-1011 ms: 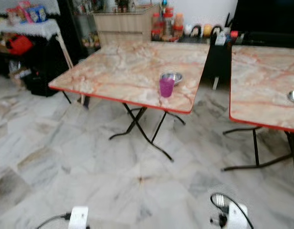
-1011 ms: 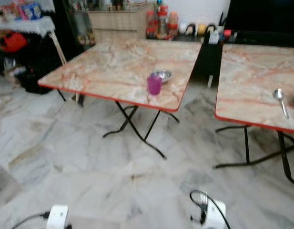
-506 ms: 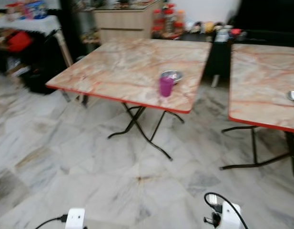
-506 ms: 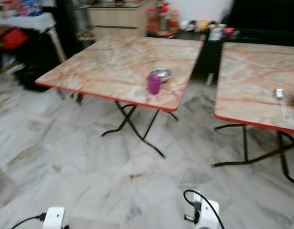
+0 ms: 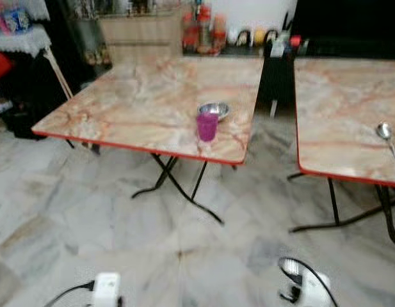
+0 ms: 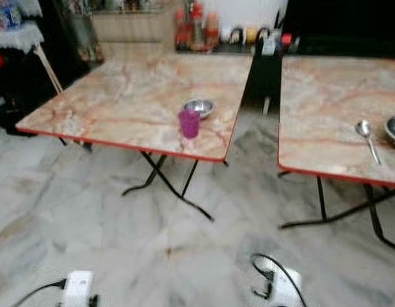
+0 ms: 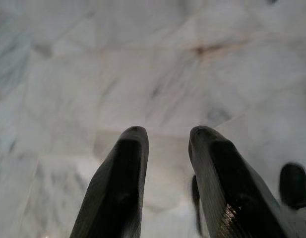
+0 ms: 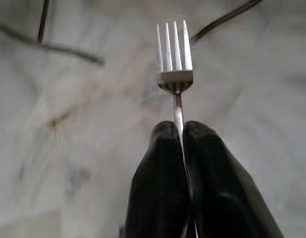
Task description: Setting the table
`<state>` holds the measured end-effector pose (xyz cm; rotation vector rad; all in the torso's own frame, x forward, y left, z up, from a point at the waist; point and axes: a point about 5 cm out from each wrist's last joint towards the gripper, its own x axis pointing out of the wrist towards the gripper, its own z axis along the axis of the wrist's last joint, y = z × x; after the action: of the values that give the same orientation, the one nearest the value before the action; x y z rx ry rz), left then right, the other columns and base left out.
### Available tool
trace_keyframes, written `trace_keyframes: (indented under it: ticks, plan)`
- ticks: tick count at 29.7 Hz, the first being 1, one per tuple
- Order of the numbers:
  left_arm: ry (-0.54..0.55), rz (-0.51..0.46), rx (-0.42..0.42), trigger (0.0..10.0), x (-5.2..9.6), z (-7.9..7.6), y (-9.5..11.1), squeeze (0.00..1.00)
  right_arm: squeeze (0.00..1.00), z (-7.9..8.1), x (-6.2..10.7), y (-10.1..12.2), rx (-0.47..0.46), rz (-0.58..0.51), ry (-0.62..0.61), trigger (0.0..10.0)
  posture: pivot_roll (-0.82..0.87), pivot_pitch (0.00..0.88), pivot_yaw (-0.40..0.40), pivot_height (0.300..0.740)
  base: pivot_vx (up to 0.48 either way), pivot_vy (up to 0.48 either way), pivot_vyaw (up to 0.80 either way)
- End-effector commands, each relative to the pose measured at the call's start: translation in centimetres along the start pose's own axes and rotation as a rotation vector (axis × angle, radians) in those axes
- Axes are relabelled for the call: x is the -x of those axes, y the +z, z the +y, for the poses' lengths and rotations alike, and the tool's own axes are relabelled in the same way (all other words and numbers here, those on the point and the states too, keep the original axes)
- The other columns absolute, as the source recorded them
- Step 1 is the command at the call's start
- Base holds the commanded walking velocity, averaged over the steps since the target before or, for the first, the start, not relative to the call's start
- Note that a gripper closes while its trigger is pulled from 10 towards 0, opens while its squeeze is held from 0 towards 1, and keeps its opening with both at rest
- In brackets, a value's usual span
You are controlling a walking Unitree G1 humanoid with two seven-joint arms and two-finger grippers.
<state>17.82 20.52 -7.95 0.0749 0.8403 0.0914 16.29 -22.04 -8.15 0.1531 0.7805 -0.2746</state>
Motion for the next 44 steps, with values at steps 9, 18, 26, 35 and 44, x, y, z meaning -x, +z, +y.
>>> trace_keyframes:
  ticks: [9,18,26,35,44]
  plan:
    - [0.021,0.016,-0.009,10.0,0.21,1.01,-0.54,0.00,0.00,1.23,-0.11,0.04,-0.016,-0.006,0.024,10.0,-0.05,0.000,0.038,0.740,0.333,0.000,0.00]
    - [0.011,0.019,0.001,10.0,0.19,0.83,-0.55,0.00,0.00,1.27,-0.09,-0.07,-0.024,0.000,0.028,10.0,-0.05,0.000,0.036,0.740,0.139,0.000,-0.55]
    - [0.019,0.008,-0.020,10.0,0.10,0.88,-0.22,0.00,0.00,1.15,-0.04,-0.14,-0.021,-0.002,0.019,10.0,-0.06,0.000,0.041,0.740,0.000,0.000,0.00]
    - [0.035,0.024,-0.032,10.0,0.20,1.14,-0.57,0.00,0.00,1.11,-0.03,-0.13,-0.022,-0.004,0.020,10.0,-0.06,0.000,0.044,0.740,0.000,0.000,0.00]
    - [0.039,0.029,-0.039,10.0,0.30,1.22,-0.84,0.00,0.00,1.19,0.04,-0.35,0.003,0.002,0.029,10.0,-0.05,0.000,0.043,0.740,0.000,0.000,0.00]
